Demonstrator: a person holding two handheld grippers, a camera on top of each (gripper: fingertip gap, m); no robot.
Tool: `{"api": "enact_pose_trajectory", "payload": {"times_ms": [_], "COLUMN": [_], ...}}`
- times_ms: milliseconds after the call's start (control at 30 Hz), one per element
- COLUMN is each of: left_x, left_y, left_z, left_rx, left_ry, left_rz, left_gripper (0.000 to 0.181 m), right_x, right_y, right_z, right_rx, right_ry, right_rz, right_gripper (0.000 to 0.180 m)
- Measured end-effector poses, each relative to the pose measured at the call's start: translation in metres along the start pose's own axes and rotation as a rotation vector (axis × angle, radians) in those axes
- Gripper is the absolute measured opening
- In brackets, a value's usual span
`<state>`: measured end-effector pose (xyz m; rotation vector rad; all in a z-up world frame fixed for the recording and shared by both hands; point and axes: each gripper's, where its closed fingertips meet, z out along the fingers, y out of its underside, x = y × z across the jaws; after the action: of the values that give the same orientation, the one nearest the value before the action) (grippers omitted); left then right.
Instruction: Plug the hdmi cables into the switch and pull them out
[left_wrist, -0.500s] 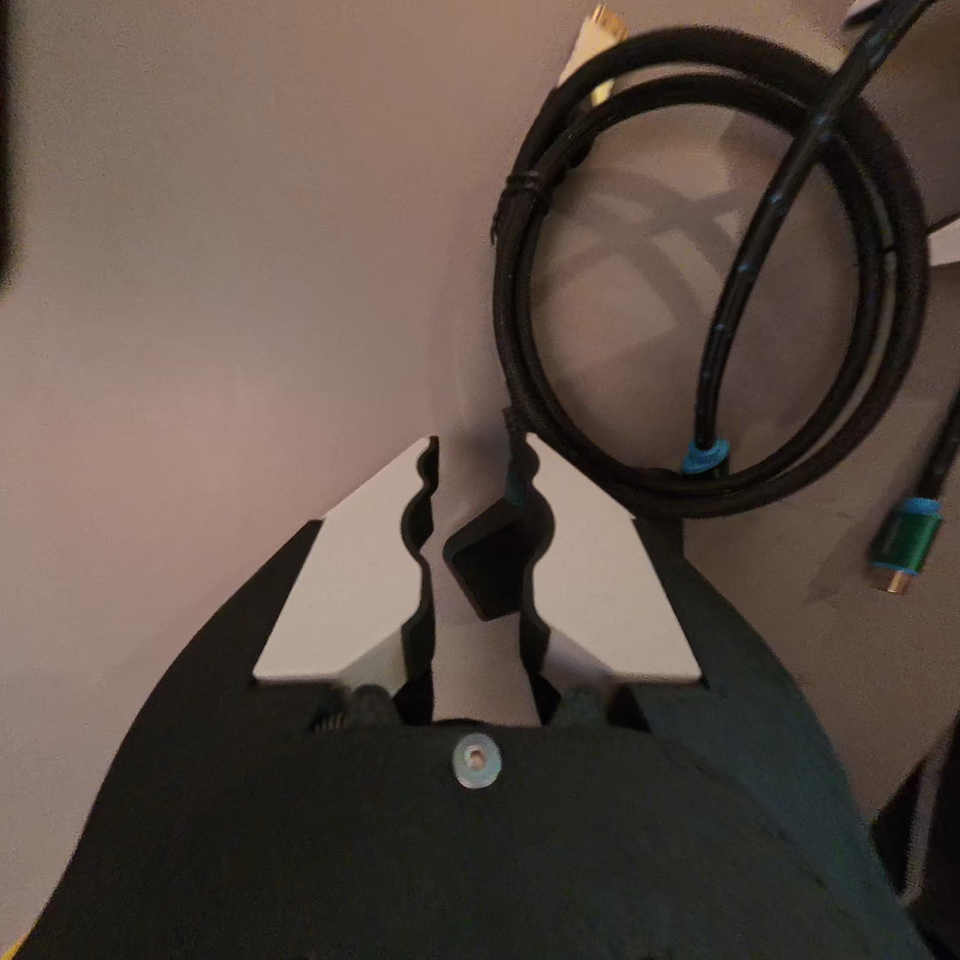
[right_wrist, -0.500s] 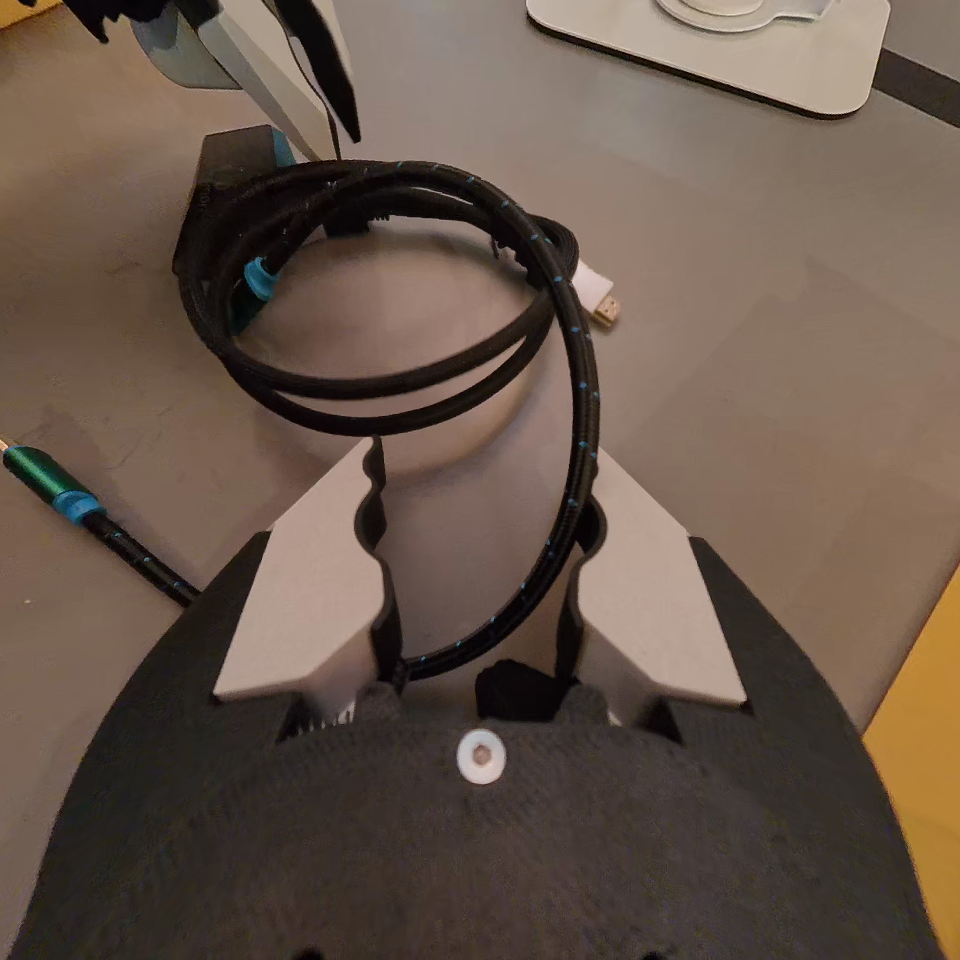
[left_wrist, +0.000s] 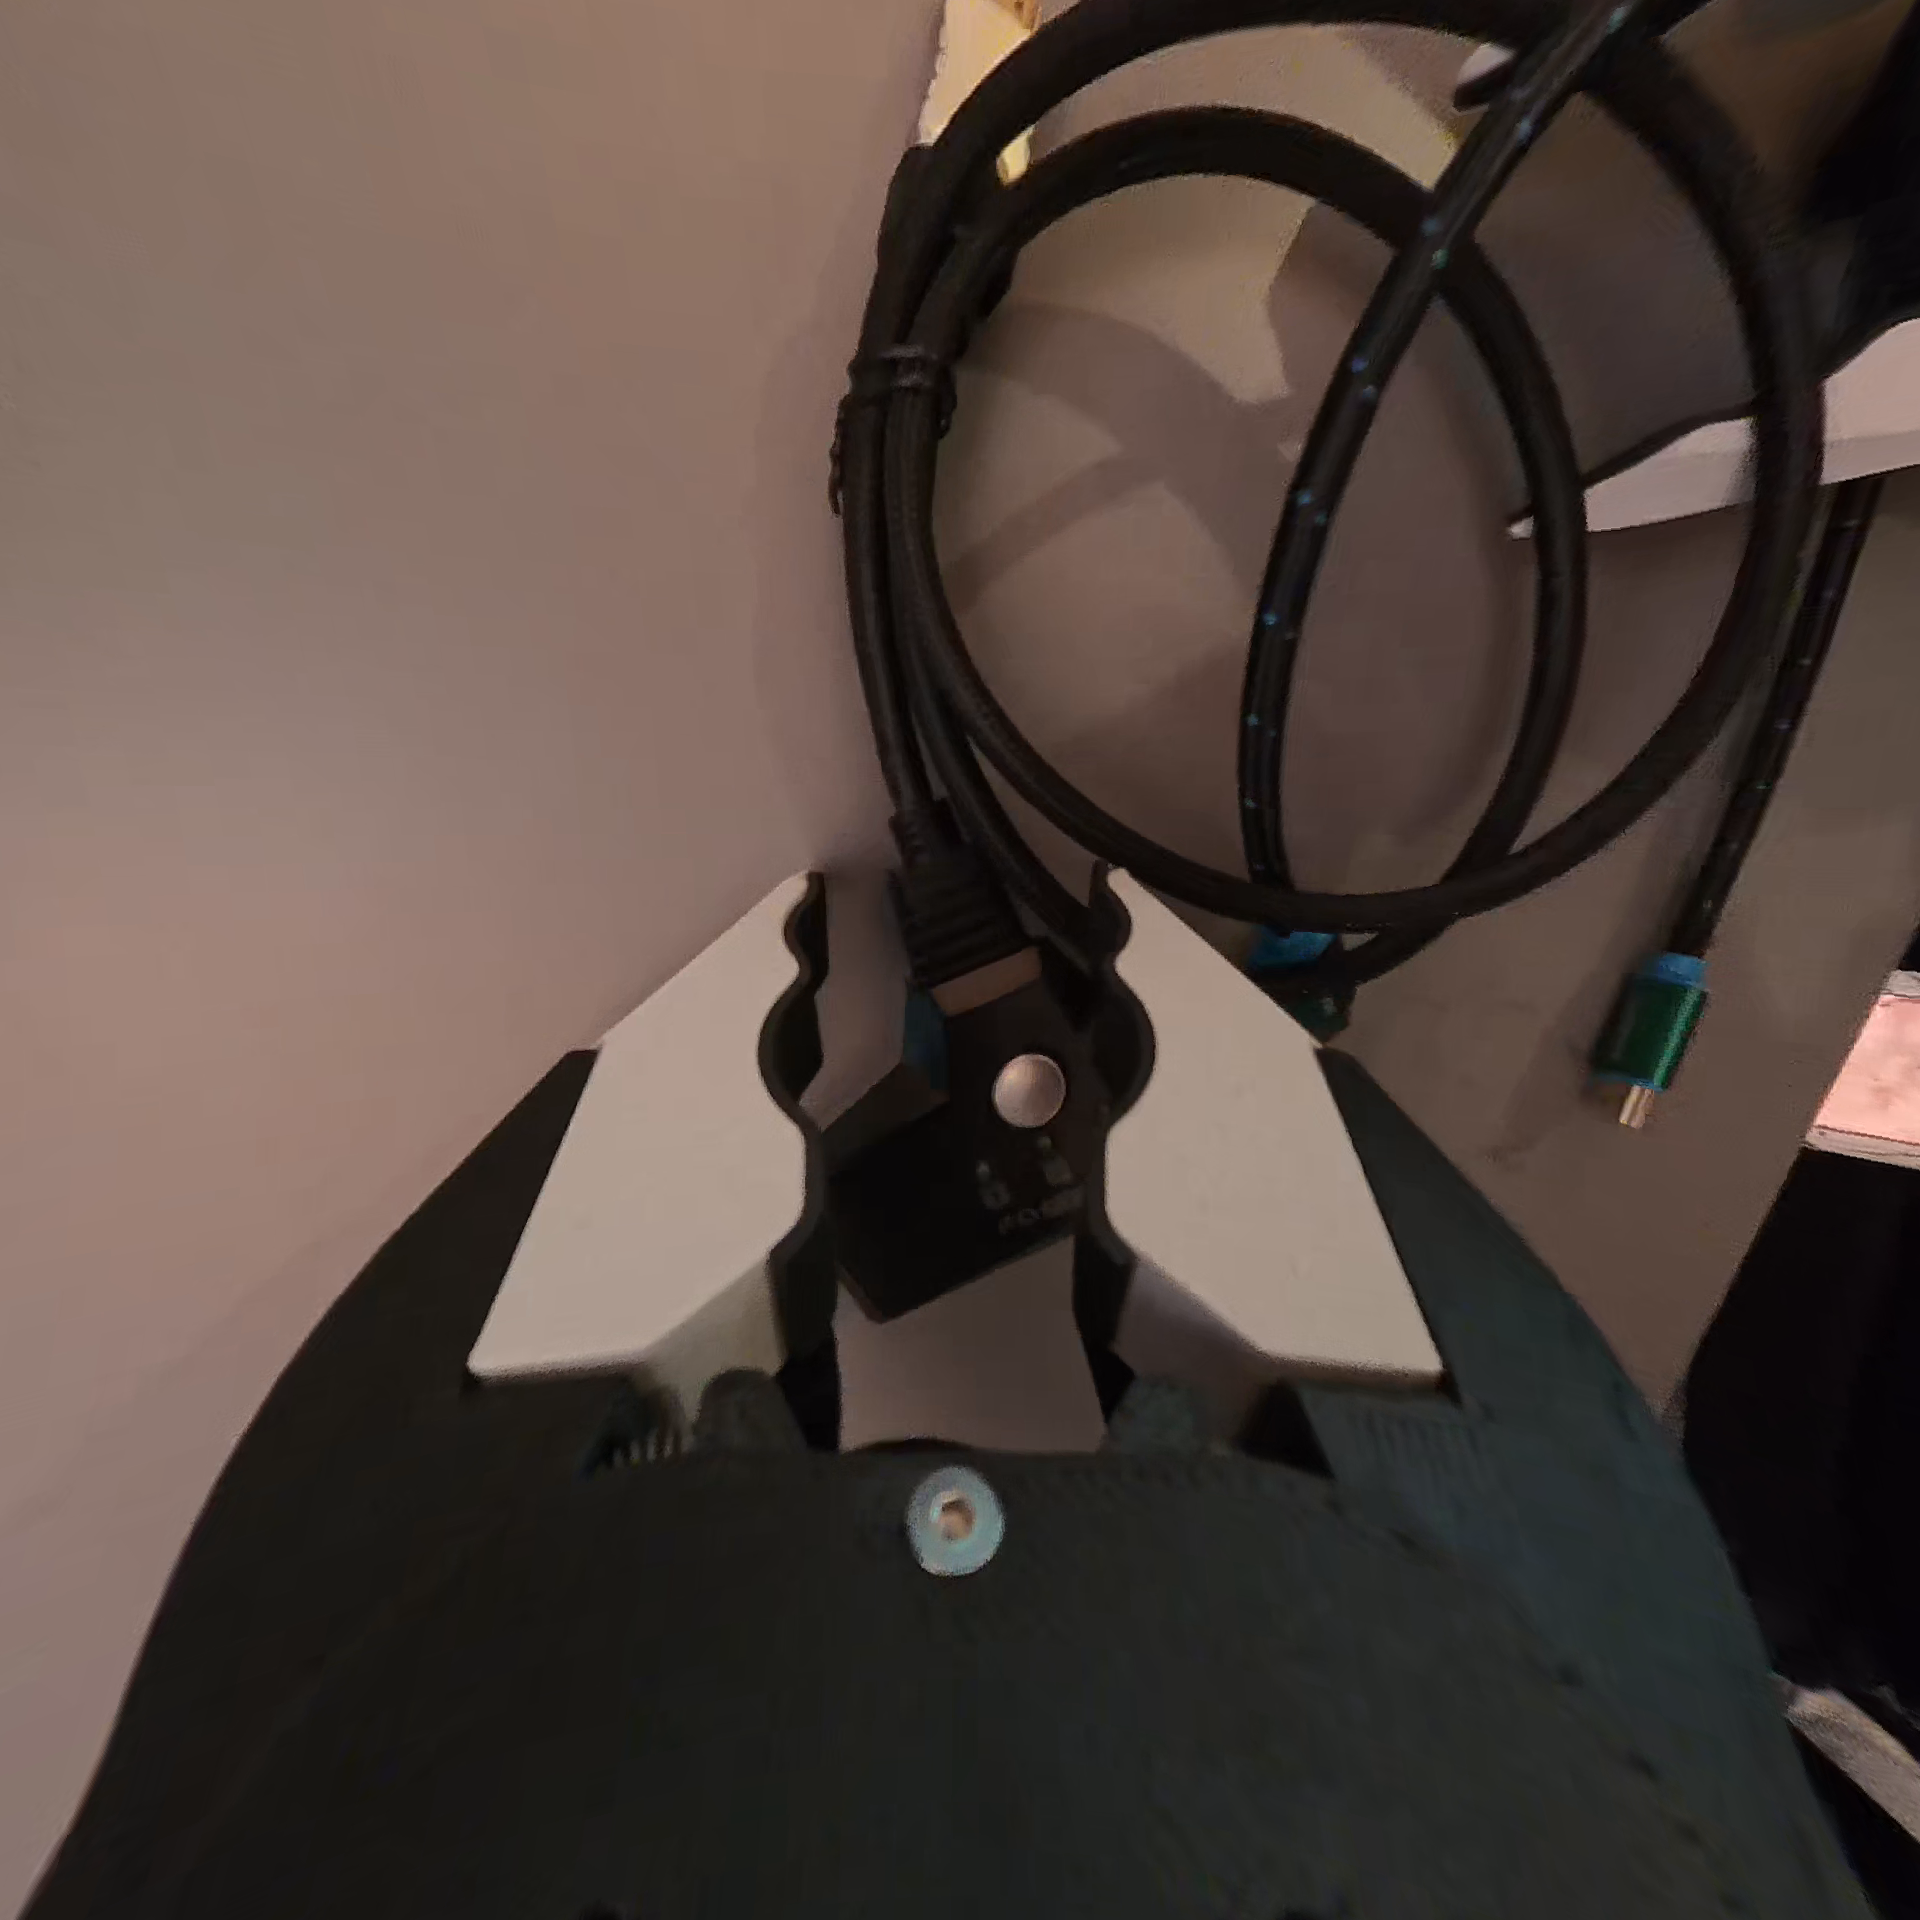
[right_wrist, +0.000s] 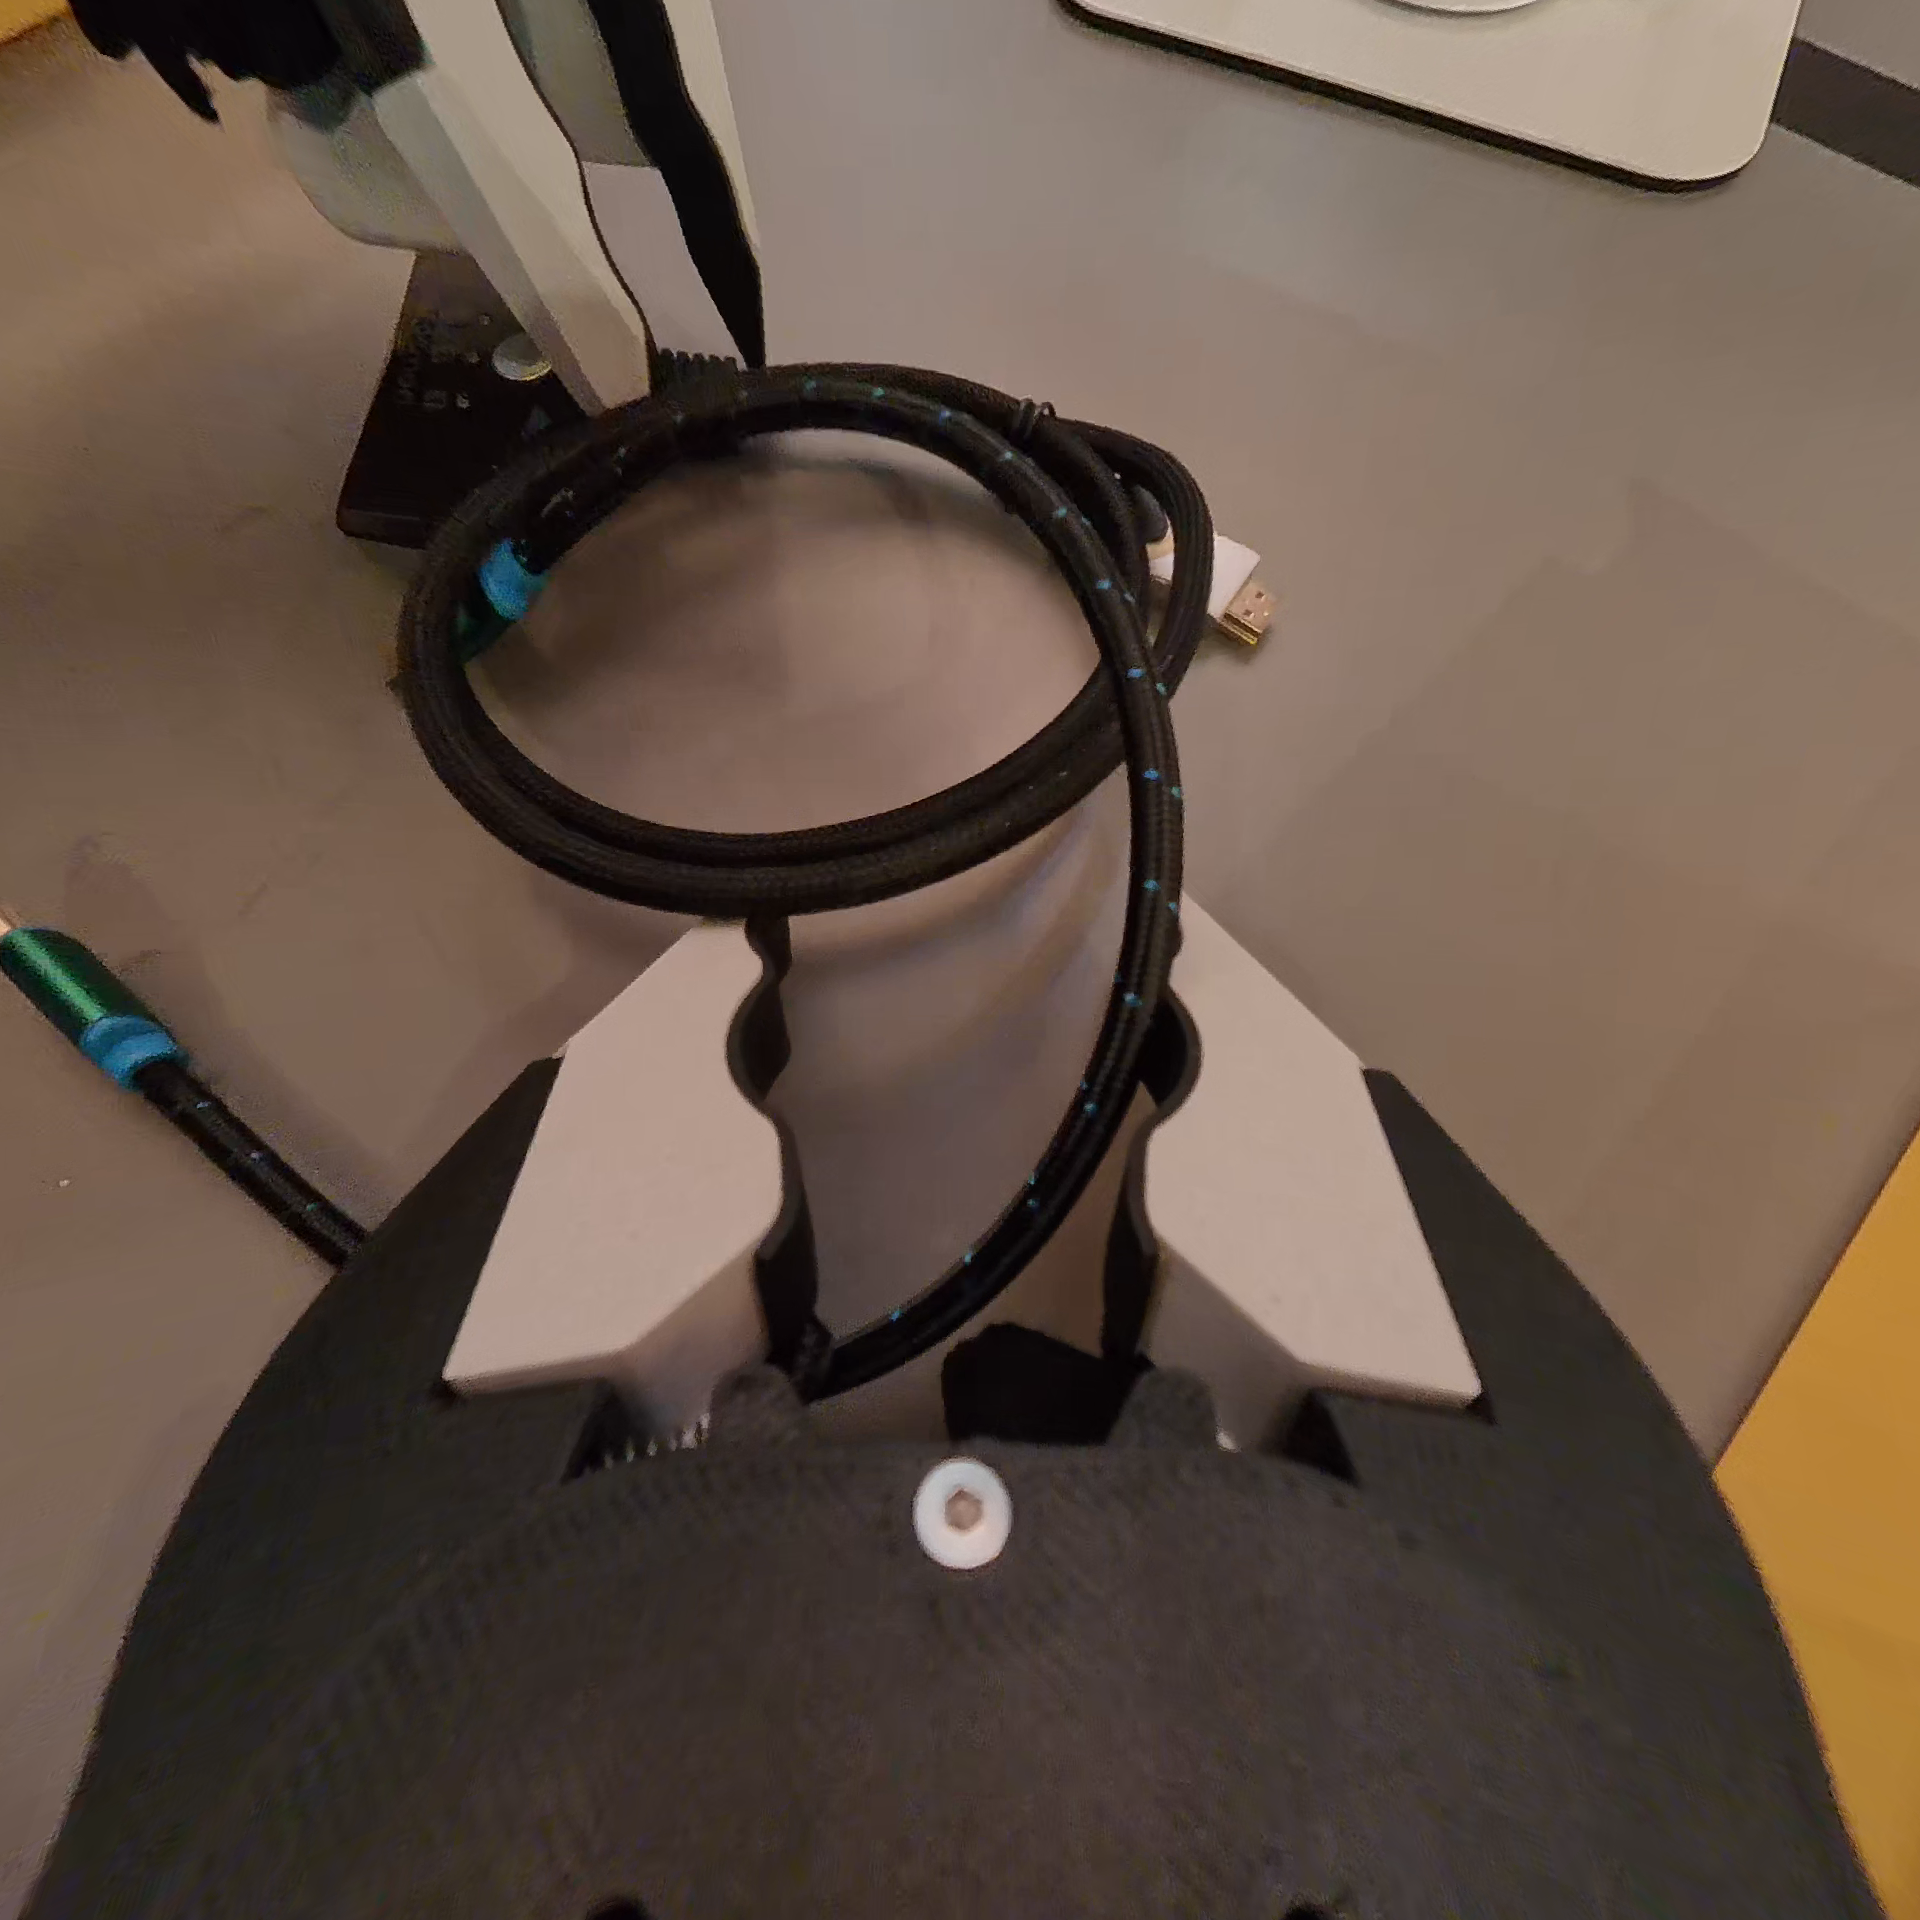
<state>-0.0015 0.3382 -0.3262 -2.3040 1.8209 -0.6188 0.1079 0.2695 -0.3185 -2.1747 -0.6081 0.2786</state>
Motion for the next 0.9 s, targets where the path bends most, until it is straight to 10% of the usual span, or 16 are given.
{"api": "enact_pose_trajectory", "payload": {"times_ms": [533,900], "left_x": [-0.037,-0.022], "left_y": [0.002,0.009], "left_z": [-0.034,-0.063], "left_rx": [0.216,0.125], "left_ry": [-0.238,-0.425], "left_rz": [-0.171,-0.033], "left_gripper": [0.025,0.024], "right_x": [0.007,-0.079], "right_y": [-0.019,-0.083], "right_z": [-0.011,-0.006], "right_rx": [0.085,0.204], "right_ry": [0.081,0.001], "right_rz": [-0.031,-0.462], "right_gripper": [0.069,0.068]}}
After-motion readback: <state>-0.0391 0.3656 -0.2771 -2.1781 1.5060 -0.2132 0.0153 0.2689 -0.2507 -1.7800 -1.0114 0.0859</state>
